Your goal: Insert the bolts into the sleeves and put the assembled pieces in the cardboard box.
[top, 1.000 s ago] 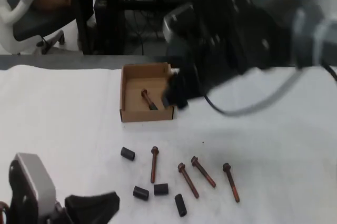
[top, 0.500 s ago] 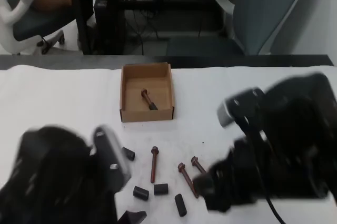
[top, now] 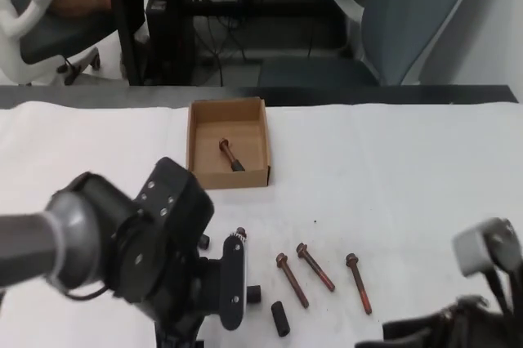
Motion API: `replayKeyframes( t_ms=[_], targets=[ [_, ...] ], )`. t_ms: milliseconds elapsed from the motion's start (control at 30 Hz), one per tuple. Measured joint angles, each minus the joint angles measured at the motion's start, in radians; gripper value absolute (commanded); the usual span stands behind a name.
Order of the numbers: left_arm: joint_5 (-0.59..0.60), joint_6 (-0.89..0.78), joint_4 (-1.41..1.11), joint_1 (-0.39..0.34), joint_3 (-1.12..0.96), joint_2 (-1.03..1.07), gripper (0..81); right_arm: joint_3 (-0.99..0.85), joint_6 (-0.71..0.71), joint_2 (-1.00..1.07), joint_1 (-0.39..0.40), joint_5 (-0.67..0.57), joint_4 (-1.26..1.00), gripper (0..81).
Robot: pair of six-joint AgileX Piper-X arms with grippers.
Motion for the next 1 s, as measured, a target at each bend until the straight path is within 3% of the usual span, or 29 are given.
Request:
replayKeyframes(
  t_ms=[333, 600, 667, 767, 800, 833, 933, 1000],
  targets=[
    [-0.042, 0.014, -0.007, 0.0, -0.129, 0.074, 49.7, 0.102, 0.066, -0.246, 0.0, -0.027, 0.141, 57.0],
    [-0.051, 0.039, 0.021, 0.0, -0.136, 0.14, 49.3, 0.108, 0.102, -0.274, 0.0, 0.013, 0.155, 57.0],
    [-0.051, 0.043, 0.008, -0.004, -0.145, 0.16, 43.3, 0.108, 0.123, -0.274, 0.0, 0.06, 0.157, 55.2],
    [-0.051, 0.043, -0.013, -0.011, -0.152, 0.179, 19.0, 0.108, 0.136, -0.274, 0.0, 0.169, 0.168, 39.2],
    [-0.051, 0.043, -0.022, -0.015, -0.153, 0.18, 5.6, 0.108, 0.132, -0.274, 0.0, 0.208, 0.172, 31.9],
    [-0.051, 0.034, -0.029, -0.019, -0.152, 0.184, 1.3, 0.108, 0.124, -0.27, 0.0, 0.238, 0.177, 26.3],
    [-0.068, -0.043, -0.046, -0.027, -0.155, 0.187, 1.8, 0.108, 0.093, -0.227, 0.0, 0.282, 0.173, 24.1],
    [-0.081, -0.111, -0.046, -0.03, -0.155, 0.187, 1.8, 0.108, 0.073, -0.165, 0.0, 0.291, 0.151, 28.0]
  ],
)
